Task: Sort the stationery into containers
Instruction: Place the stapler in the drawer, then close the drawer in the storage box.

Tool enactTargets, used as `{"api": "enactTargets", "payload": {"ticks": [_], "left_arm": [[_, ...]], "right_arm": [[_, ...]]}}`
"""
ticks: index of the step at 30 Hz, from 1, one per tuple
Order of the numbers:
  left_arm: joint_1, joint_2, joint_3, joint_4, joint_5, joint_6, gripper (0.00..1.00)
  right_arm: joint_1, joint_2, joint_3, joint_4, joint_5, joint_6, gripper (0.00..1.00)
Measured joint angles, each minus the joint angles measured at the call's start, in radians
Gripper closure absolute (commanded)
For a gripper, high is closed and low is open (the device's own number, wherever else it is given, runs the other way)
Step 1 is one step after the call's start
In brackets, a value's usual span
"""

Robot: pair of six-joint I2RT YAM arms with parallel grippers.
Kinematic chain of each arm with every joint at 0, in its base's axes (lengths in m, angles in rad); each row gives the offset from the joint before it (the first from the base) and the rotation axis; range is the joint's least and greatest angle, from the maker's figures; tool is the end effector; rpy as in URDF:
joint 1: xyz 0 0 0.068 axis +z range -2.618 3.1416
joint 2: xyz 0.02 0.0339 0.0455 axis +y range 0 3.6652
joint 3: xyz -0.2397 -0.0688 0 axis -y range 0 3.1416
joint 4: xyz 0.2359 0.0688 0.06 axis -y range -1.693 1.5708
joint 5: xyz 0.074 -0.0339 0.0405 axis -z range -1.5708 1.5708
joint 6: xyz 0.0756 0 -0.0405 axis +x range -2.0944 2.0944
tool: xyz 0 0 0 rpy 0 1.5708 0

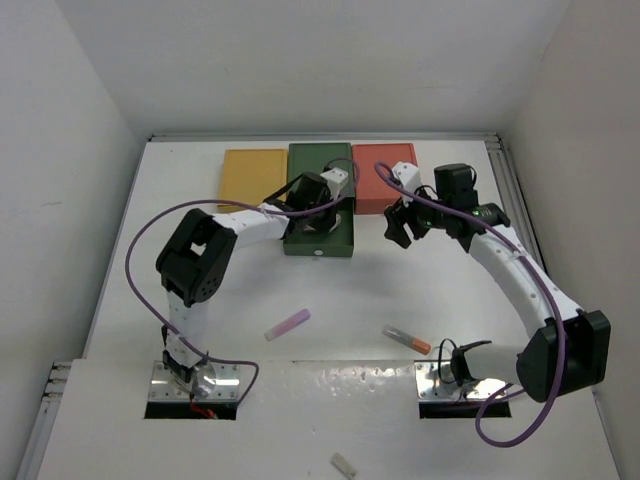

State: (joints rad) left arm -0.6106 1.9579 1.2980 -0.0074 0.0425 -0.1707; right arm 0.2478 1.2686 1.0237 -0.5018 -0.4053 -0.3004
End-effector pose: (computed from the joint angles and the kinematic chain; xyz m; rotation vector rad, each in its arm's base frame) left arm 0.3677 -0.2613 0.1457 0.5203 2.2194 -0.4659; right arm 0.2810 0.1018 0.2459 -0.8120 2.1336 0.4409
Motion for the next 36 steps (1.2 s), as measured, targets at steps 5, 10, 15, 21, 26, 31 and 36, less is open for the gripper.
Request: {"api": "enactTargets", "payload": {"ticks": [5,10,15,21,26,31,36], "left_arm": [[-0.011,0.03,0.027,0.05,-0.046,-0.003,0.98],[-0.014,0.064,0.05,0.08,-0.058,-0.011,0.75],[-0.019,0.073,0.049,0.077,-0.056,-0.014,0.47],[-0.026,0.069,0.049,0.068,-0.013,-0.019,0.33],[-0.015,0.005,0.041,0.034,0.077,-0.026,0.39],[0.012,-0.169,0.059,-0.033,0.163,-0.026,0.47],[0.069,-0.308,0.145,-0.112,0.257,0.009,0.81]], "right_arm": [[-0.005,0.0,-0.01,0.0,-0.002,-0.004,0.32],[-0.005,0.0,-0.011,0.0,-0.008,-0.01,0.32],[-0.005,0.0,-0.01,-0.001,-0.015,-0.01,0.31],[-0.012,0.009,0.022,0.005,-0.015,0.032,0.33],[-0.045,0.008,0.028,0.079,-0.014,0.158,0.43],[-0.091,0.014,0.035,0.193,0.001,0.326,0.53],[-0.101,0.142,0.148,0.283,0.004,0.452,0.62]]}}
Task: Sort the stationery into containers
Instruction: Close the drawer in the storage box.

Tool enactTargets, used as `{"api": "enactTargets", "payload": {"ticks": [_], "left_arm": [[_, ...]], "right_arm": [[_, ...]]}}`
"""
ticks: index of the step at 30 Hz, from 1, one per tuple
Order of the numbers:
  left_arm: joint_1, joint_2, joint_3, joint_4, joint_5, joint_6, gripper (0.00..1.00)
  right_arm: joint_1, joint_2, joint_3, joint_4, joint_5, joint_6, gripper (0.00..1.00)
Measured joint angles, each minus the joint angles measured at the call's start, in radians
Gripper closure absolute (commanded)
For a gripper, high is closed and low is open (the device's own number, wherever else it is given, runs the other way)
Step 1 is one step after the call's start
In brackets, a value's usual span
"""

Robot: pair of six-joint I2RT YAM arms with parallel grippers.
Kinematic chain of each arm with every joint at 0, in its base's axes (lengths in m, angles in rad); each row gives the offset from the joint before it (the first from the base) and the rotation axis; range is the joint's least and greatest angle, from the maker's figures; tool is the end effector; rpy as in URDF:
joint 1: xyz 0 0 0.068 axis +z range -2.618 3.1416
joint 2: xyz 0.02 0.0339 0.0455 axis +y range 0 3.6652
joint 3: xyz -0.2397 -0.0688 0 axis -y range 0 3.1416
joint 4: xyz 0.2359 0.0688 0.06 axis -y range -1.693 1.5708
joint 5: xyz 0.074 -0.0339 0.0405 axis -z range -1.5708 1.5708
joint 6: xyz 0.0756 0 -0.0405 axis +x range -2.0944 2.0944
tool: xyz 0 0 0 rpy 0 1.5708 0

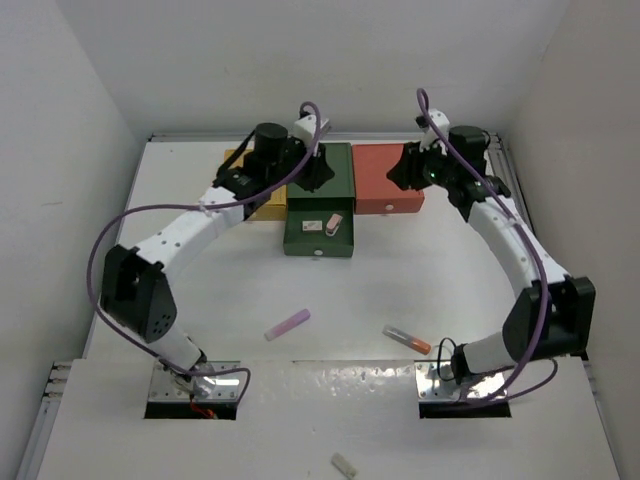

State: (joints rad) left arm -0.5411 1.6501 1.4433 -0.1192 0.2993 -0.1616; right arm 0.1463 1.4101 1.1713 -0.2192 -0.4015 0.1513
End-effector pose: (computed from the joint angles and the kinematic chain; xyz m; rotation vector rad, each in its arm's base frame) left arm 0.3491 -0.2358 0.3159 0.5730 1.8688 -0.7550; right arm 0.3457 0.0808 0.2891 -0.2511 2.0248 0.5940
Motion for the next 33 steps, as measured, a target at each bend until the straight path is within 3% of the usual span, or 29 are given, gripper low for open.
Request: {"api": "enactTargets", "payload": {"ticks": [1,3,10,17,22,33], "left_arm": [[0.01,-0.03,-0.005,-0.015,0.022,0.024,0.95],[0.027,-0.088,-0.044,-0.029,0.061,0.086,1.0],[0.028,-0.223,-0.372,-0.12,0.179,0.286,1.0],[-0.013,-0.337,-0.556,-0.186,0.172,0.483,1.0],[-0.055,-0.414,-0.613,-0.174,0.156,0.604,1.0],[-0.07,-0.334,-0.689,-0.085,0.128,0.707,1.0]], "right_arm": [[0.004,0.034,0.026,0.017,-0.001,0.016,0.65],[0.017,0.109,0.079,0.052,-0.003,0.048,0.73],[0.093,0.388,0.299,0.121,-0.011,0.121,0.87],[0.167,0.624,0.443,0.152,-0.047,0.134,0.96],[0.216,0.682,0.443,0.169,-0.042,0.113,0.98],[0.288,0.761,0.441,0.219,0.045,0.061,1.0]]}}
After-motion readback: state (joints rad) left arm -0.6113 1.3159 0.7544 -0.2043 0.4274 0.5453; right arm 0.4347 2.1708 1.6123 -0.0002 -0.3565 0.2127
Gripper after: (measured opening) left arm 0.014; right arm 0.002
